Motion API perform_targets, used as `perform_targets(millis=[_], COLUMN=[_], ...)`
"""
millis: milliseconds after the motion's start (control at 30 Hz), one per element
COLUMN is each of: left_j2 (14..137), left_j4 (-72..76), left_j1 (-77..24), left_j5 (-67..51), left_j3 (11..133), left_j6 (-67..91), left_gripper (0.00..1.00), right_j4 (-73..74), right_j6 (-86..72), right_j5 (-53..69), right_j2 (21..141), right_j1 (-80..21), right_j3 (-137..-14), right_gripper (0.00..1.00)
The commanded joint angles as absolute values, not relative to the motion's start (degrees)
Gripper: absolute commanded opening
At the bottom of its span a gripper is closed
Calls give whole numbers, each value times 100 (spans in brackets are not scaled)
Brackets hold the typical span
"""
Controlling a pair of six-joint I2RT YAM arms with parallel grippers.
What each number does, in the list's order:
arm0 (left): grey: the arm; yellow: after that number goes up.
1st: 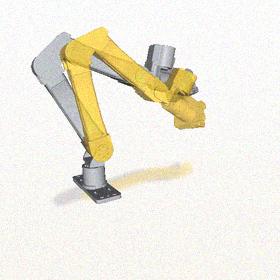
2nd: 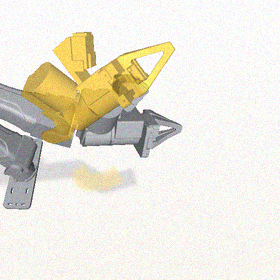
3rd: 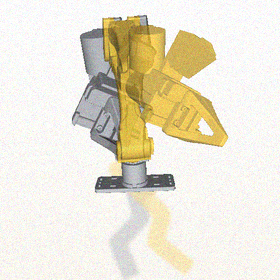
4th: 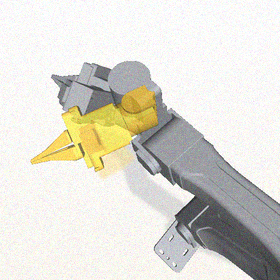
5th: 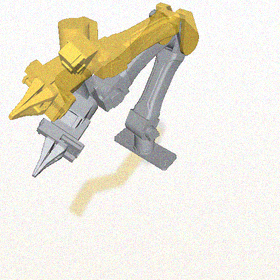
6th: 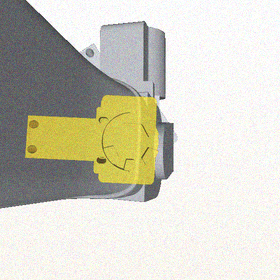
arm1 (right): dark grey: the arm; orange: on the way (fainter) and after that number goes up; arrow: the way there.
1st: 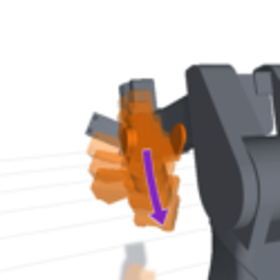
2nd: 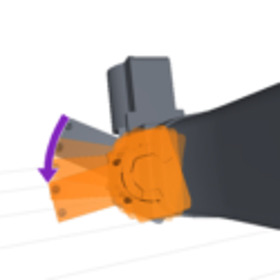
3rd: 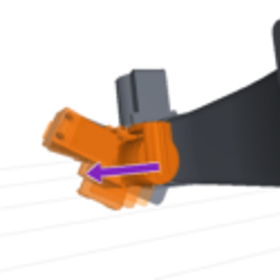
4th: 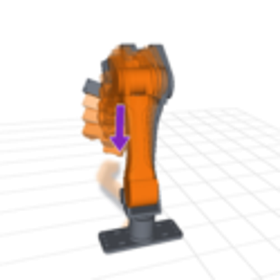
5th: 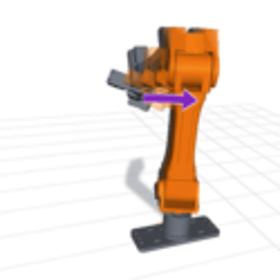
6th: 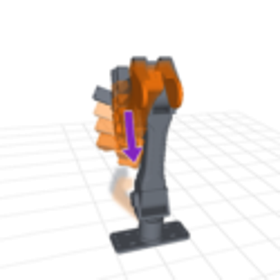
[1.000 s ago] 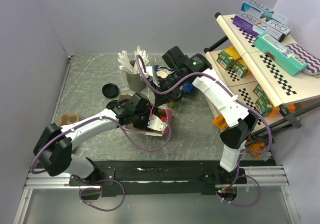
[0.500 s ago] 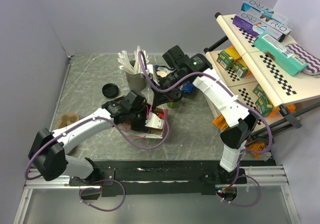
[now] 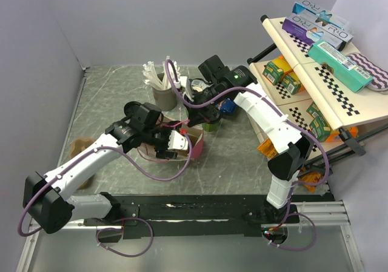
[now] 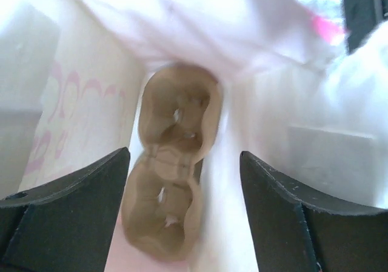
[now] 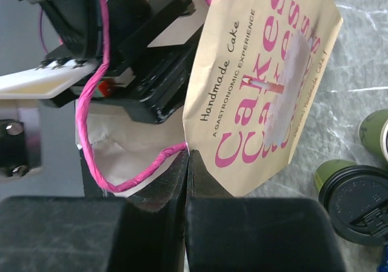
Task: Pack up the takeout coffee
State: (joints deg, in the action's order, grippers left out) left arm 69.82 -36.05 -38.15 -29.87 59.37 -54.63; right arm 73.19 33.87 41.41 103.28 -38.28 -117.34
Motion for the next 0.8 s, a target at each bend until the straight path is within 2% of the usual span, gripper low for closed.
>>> perform_targets(millis=[0,300,433,633,767], left_j2=[6856,6354,6284,5547,5186], left_j4=[-3594,-2997,-2841,-1978,-2950], left_j1=[-3753,-3182,-3155,-3155,-3155], left_j5=[-3814,-5175,-5431,-4687,-4369], left_j3=[6038,6608,7030,6821,6706], left_j6=[-5255,-4878,-4554,-3674,-4523], left_gripper=[78,73,73,75,80], right_j4=[7313,7269,7225,7190,7084], right_j6=[3138,3041,3006,2997,2953], right_j5=[3833,3621,3621,3568,3577], right_j2=[10344,10476,10538,10477,10485], right_j1=[-3867,-3867,-3867,-3867,-3867], right_j3=[-11777,-11830,-11953,-12006,-11988], right_gripper=[0,0,0,0,0])
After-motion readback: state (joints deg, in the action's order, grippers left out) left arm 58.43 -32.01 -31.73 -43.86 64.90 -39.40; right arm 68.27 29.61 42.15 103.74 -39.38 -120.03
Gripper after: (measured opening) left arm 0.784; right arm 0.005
